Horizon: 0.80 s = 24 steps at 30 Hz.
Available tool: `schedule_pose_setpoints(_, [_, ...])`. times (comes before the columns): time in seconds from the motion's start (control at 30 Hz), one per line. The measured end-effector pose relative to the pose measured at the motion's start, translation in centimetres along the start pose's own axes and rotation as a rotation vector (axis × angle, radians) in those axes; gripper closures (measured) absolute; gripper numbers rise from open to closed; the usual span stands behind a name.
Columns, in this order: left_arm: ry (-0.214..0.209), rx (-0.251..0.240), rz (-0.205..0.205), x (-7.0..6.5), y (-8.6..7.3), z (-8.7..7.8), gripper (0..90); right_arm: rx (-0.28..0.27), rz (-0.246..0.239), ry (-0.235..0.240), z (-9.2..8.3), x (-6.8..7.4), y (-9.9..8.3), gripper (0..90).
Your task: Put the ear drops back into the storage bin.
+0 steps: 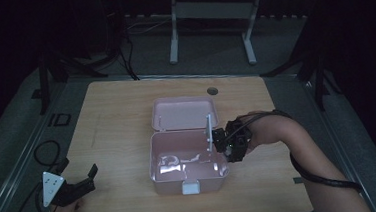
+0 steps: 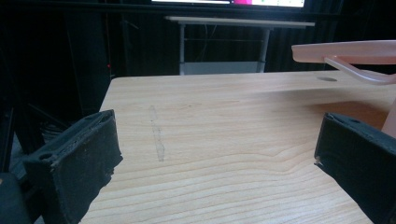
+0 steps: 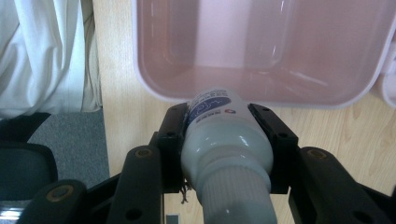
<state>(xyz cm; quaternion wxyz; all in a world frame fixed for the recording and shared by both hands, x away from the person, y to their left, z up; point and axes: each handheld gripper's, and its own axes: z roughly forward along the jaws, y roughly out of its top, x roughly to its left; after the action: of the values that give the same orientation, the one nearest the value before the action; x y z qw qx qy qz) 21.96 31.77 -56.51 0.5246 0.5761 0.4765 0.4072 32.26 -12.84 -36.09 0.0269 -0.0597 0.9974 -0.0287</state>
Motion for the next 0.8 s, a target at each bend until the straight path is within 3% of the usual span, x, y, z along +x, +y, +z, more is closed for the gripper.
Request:
schedule_pose_setpoints(0.3, [0.001, -0.001, 0.001, 0.0, 0.0, 0.0, 0.4, -0.031, -0.021, 0.005, 0.4, -0.4, 1.8, 59.5])
schedule_pose_setpoints(0.8, [-0.001, 0.000, -0.001, 0.0, 0.0, 0.0, 0.4, -0.026, -0.025, 0.023, 3.1, -1.4, 3.6, 59.4])
